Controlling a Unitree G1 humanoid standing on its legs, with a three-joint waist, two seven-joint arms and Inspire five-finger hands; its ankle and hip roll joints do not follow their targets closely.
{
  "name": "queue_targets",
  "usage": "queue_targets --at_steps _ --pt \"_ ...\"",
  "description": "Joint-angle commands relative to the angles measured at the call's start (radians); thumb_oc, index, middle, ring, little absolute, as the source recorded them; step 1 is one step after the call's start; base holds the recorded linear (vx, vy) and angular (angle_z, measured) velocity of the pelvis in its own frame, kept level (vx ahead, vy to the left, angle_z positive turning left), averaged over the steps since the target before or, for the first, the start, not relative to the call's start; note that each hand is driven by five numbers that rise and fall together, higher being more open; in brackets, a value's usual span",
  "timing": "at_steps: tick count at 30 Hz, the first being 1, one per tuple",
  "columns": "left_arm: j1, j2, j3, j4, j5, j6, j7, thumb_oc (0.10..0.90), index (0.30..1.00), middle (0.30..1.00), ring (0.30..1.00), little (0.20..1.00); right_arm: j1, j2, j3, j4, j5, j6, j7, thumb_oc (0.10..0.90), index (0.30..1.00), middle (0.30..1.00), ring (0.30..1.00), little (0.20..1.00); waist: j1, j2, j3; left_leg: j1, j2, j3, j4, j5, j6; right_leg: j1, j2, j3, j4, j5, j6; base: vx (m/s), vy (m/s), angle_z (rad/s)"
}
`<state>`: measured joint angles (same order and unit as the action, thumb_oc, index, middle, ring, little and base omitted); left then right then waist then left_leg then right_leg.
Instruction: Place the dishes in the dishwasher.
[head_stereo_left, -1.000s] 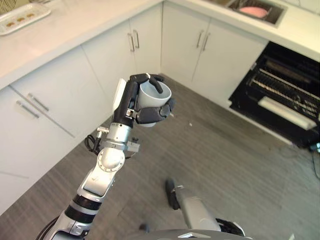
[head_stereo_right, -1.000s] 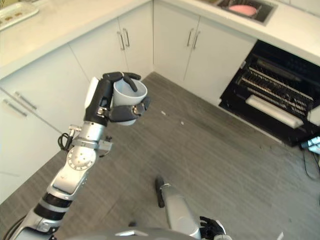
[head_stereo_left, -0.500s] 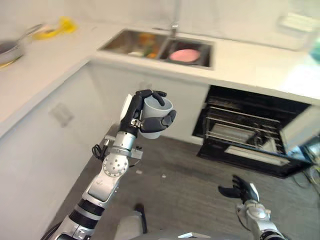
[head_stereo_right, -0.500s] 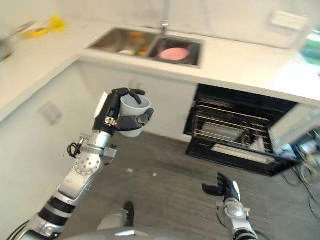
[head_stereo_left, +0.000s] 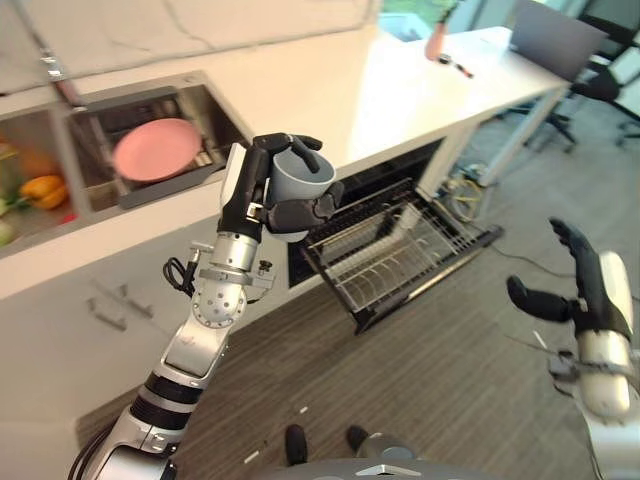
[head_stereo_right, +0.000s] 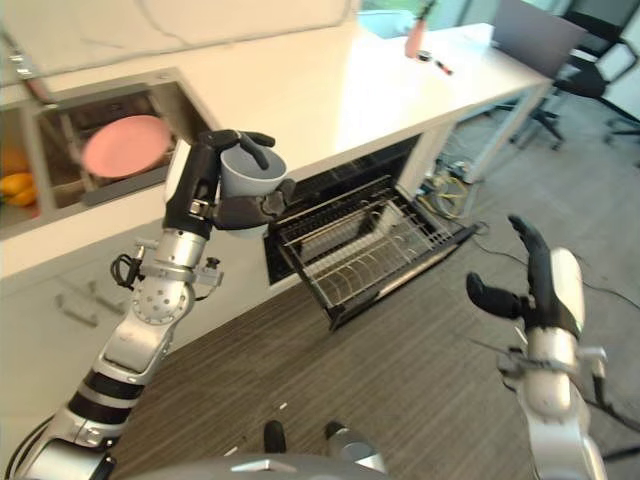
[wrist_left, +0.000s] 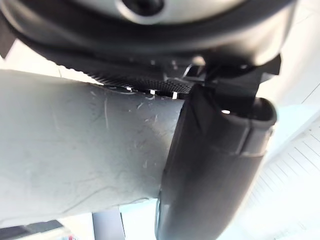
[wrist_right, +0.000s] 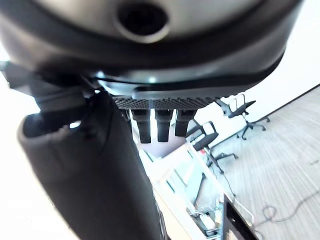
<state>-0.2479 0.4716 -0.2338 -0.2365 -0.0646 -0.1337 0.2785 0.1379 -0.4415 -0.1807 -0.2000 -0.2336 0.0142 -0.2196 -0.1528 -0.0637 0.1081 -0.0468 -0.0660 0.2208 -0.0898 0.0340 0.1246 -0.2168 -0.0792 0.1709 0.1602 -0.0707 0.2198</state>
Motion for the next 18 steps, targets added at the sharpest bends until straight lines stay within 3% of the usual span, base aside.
queue_targets --at_steps 1,2,4,10,18 --pt "-0.032 -0.018 0.092 -0.142 0.075 -0.111 0.045 0.4 0.3 0.3 0.3 0.3 -0.099 -0.025 0.071 -0.004 0.133 -0.153 0.01 0.8 0.9 0.9 0.9 0.9 0.062 0.021 -0.04 0.051 0.108 0.031 0.003 -0.029 -0.183 0.178 -0.019 -0.35 -0.141 0.104 -0.05 -0.06 0.125 -2.41" --pt "-0.023 -0.012 0.093 -0.143 0.083 -0.113 0.044 0.4 0.3 0.3 0.3 0.3 -0.12 -0.019 0.096 0.014 0.169 -0.165 0.019 0.8 0.9 0.9 0.9 0.9 0.056 0.014 -0.041 0.065 0.114 0.055 0.003 -0.03 -0.185 0.171 -0.03 -0.354 -0.156 0.128 -0.036 -0.01 0.027 -1.3" --pt "-0.02 -0.011 0.093 -0.149 0.096 -0.116 0.036 0.4 0.3 0.3 0.3 0.3 -0.148 -0.014 0.126 0.01 0.258 -0.202 0.044 0.8 0.9 0.9 0.9 0.9 0.059 0.01 -0.051 0.084 0.109 0.064 0.003 -0.044 -0.178 0.191 -0.023 -0.283 -0.194 0.141 -0.036 0.05 0.032 -0.61" --pt "-0.033 0.011 0.063 -0.107 0.171 -0.111 0.071 0.4 0.3 0.3 0.3 0.3 -0.232 0.009 0.225 -0.052 0.47 -0.269 0.1 0.8 0.9 0.9 0.9 0.9 0.083 0.024 -0.06 0.133 0.113 0.085 0.003 -0.066 -0.178 0.239 -0.026 -0.249 -0.237 0.152 -0.028 0.05 0.004 -0.15" --pt "-0.074 -0.017 0.008 -0.001 0.159 -0.102 0.101 0.4 0.3 0.3 0.3 0.3 -0.266 0.008 0.292 -0.124 0.544 -0.259 0.117 0.8 0.9 0.9 0.9 0.9 0.075 0.045 -0.08 0.15 0.124 0.081 0.003 -0.062 -0.189 0.273 -0.02 -0.254 -0.247 0.128 -0.038 0.03 -0.041 -0.03"
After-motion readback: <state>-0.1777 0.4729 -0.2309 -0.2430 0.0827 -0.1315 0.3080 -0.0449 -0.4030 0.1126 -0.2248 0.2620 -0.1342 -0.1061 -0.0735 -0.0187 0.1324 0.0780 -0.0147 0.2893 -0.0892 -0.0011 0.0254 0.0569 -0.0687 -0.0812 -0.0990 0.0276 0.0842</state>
